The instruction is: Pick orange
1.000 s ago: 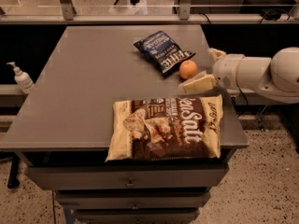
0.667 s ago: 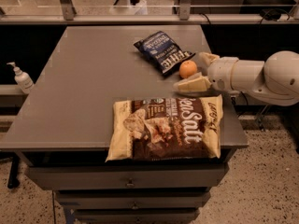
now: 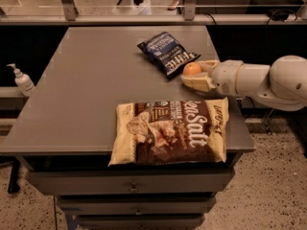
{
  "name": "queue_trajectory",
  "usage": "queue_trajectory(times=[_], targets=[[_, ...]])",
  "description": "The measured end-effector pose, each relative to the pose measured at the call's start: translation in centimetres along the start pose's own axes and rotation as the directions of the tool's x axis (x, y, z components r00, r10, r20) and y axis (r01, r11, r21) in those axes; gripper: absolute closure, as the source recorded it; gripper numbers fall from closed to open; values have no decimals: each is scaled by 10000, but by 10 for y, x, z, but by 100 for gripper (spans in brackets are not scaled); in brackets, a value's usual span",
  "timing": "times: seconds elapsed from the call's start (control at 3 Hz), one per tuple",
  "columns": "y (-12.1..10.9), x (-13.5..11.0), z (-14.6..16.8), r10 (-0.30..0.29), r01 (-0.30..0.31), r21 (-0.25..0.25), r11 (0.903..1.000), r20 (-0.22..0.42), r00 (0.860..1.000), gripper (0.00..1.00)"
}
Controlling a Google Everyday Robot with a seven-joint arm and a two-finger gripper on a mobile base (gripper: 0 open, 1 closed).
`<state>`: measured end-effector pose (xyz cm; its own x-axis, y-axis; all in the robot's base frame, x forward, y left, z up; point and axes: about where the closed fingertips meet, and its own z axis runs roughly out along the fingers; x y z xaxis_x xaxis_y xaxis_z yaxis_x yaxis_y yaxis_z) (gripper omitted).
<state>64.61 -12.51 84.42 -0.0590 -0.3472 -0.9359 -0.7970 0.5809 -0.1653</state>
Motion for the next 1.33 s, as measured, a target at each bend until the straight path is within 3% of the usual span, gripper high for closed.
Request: queue_trajectory(times=[0.33, 0.67, 1.0, 1.33], targets=[[-1, -10, -11, 228, -223, -132, 9997, 372, 9990, 85], [-7, -33, -33, 309, -287, -258, 9993, 899, 9955, 100], [-20, -61, -57, -72, 102, -249, 9996, 1166, 9931, 100], [-22, -67, -60, -151, 183, -249, 9995, 1238, 9922, 100]])
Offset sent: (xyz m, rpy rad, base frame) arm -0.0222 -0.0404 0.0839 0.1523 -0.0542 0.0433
